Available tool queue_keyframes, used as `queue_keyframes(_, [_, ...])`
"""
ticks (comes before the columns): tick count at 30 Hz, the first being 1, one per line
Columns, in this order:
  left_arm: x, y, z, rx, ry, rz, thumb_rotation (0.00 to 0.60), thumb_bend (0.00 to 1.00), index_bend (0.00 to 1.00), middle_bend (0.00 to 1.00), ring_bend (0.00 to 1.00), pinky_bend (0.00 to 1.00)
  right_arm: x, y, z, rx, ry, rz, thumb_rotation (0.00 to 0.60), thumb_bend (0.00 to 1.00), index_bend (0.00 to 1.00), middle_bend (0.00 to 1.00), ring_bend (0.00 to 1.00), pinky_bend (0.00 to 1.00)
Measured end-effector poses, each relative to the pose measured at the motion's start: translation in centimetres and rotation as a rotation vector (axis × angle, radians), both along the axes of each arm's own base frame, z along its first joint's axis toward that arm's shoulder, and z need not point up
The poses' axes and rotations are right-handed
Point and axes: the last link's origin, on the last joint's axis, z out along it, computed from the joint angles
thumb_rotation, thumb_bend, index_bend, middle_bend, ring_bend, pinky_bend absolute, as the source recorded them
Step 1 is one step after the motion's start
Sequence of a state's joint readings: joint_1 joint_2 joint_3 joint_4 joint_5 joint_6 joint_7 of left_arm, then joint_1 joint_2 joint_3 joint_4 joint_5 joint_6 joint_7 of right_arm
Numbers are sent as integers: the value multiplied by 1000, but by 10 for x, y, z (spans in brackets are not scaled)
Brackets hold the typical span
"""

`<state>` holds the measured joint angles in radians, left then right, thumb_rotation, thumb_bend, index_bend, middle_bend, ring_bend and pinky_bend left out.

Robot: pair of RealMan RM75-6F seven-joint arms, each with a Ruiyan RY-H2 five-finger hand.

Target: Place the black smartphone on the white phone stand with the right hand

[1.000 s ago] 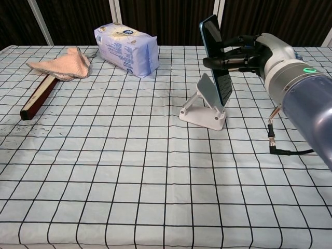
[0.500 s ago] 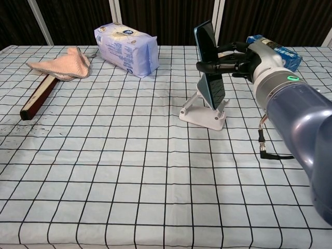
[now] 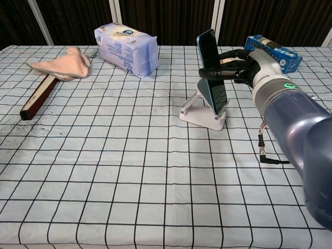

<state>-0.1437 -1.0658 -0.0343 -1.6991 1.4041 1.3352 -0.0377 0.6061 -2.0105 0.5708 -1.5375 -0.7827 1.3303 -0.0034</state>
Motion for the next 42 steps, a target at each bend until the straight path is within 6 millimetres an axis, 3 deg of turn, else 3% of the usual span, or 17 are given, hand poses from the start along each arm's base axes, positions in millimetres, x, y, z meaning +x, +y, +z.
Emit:
queue_keyframes(28, [0,0,1,-1,-10,2,600,0,0,0,0,0,-6,-2,-7,-11,-6,7,600,606,580,451,391,142])
queue_keyframes(42, [0,0,1,0,-13,3,600,0,0,0,0,0,-6,-2,-10,-5,14,30,600,550,580,406,345,141])
